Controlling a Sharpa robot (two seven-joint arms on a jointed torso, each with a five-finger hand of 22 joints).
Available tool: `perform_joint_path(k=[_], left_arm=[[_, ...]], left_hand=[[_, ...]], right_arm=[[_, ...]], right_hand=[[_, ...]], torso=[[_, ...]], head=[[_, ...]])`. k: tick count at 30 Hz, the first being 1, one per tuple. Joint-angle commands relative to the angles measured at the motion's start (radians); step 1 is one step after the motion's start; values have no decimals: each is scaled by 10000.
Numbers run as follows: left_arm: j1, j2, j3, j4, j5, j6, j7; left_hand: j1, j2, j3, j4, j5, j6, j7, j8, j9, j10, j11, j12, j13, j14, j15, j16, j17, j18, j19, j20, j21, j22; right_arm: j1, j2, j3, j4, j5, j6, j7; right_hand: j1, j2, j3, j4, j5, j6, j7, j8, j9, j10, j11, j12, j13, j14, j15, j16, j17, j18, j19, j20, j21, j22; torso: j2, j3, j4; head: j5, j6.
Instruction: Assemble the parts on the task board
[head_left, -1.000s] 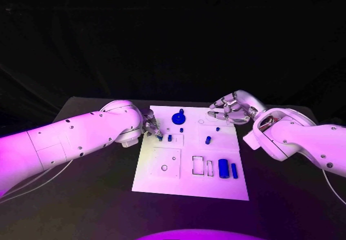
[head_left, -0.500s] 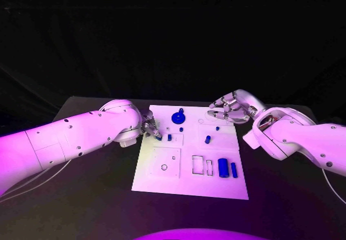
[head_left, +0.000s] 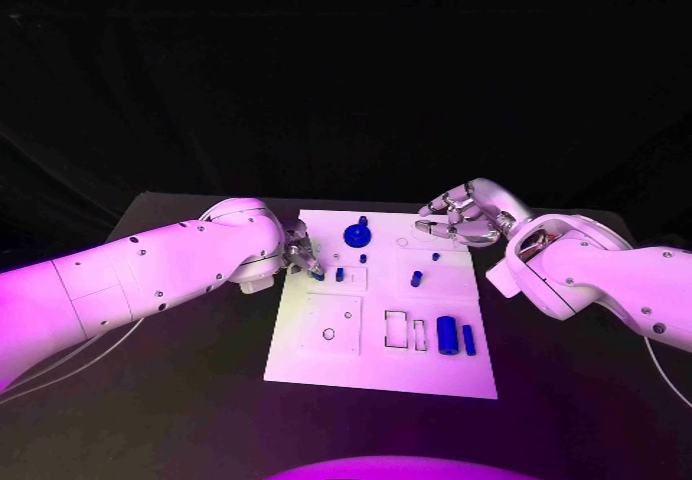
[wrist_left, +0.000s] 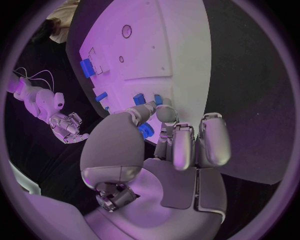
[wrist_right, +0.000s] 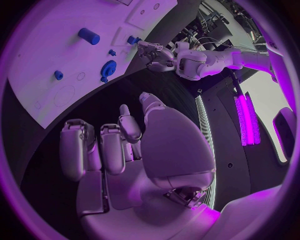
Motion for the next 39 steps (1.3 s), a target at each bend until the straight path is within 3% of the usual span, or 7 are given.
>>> perform_joint_path(k=[1,20,39], left_arm=[[-45,72,-31,15,127,444,-94],[-41,460,-33,-403,28,720,-279],[-42,582,-35,-545,-175,694,-422]], left_hand=[[-129,12,882,-821,33,443,-361,55,114,96,-19,59,37,645,-77,-34,1136,-85,64,-6,55,29],[-632,-263,540,-629,30,498,-484,279,411,257,-108,241,238,649,-142,-33,1140,-115,132,-52,136,184],[-940,-428,80,-369,27,612,-560,370,540,370,-169,407,422,653,-194,-25,1151,-113,136,-96,130,179]], right_arm=[[-6,3,0,13,-106,93,57],[-6,-19,0,33,-106,85,50],[-6,-22,0,25,-106,82,56]], right_hand=[[-13,76,-9,44,46,29,-16,48,17,-30,-52,-31,1,545,-48,-25,563,207,-34,2,-34,1405],[-13,76,-9,44,46,29,-16,48,17,-30,-52,-31,1,545,-48,-25,563,207,-34,2,-34,1405],[-9,93,-2,43,66,36,-20,58,19,-37,-56,-40,-16,544,-53,-39,550,212,-42,-1,-58,1394]], torso=[[-1,9,0],[9,5,-26],[-4,2,1]], head=[[2,-16],[-24,-27],[-106,-55]])
